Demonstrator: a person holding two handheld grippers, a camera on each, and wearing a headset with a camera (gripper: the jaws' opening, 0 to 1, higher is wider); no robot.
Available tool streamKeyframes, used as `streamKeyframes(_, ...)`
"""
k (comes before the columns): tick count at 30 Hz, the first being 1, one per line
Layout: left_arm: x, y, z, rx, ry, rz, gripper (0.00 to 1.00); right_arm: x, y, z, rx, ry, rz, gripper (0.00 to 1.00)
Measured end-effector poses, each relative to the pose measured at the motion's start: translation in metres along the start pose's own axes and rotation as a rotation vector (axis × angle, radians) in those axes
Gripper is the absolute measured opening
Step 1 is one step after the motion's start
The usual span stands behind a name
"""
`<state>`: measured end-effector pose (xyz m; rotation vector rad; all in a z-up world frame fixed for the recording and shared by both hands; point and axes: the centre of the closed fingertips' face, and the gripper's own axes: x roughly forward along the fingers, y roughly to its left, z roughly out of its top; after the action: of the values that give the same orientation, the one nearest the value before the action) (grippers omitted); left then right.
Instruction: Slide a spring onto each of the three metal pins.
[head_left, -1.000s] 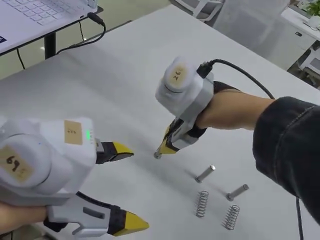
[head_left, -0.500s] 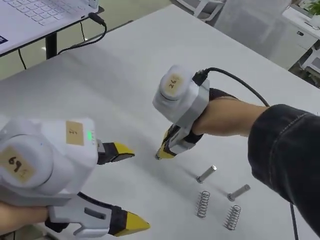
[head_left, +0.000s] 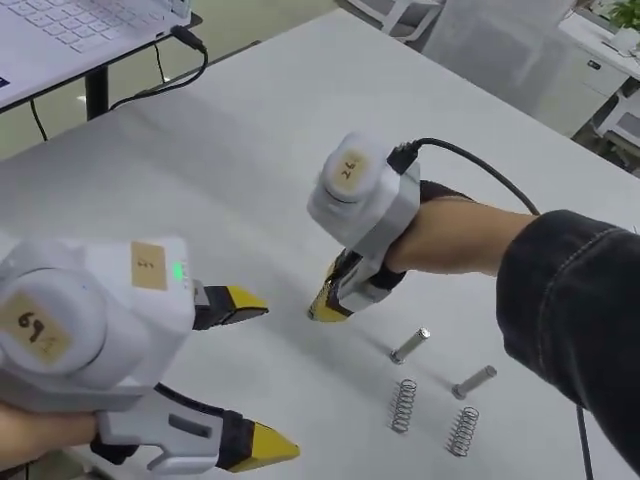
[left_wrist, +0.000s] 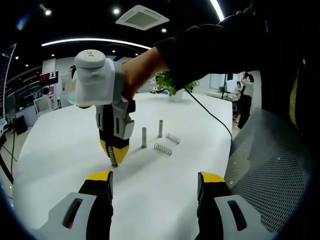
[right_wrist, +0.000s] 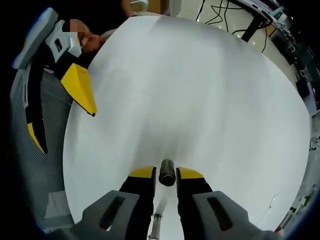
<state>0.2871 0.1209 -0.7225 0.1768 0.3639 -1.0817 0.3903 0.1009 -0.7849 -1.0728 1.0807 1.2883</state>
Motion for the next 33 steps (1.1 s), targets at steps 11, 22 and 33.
streamKeyframes(11, 0.003, -0.004, 0.006, 0.015, 0.004, -0.011, 0.65, -0.022, -0.006, -0.002, 0.045, -0.058, -0.042, 0.23)
streamKeyframes(22, 0.006, -0.004, 0.007, 0.015, 0.016, -0.020, 0.65, -0.053, -0.002, -0.002, 0.075, -0.142, -0.092, 0.27)
streamKeyframes(33, 0.010, -0.007, 0.013, 0.029, 0.023, -0.037, 0.65, -0.096, 0.009, -0.006, 0.102, -0.253, -0.173, 0.27)
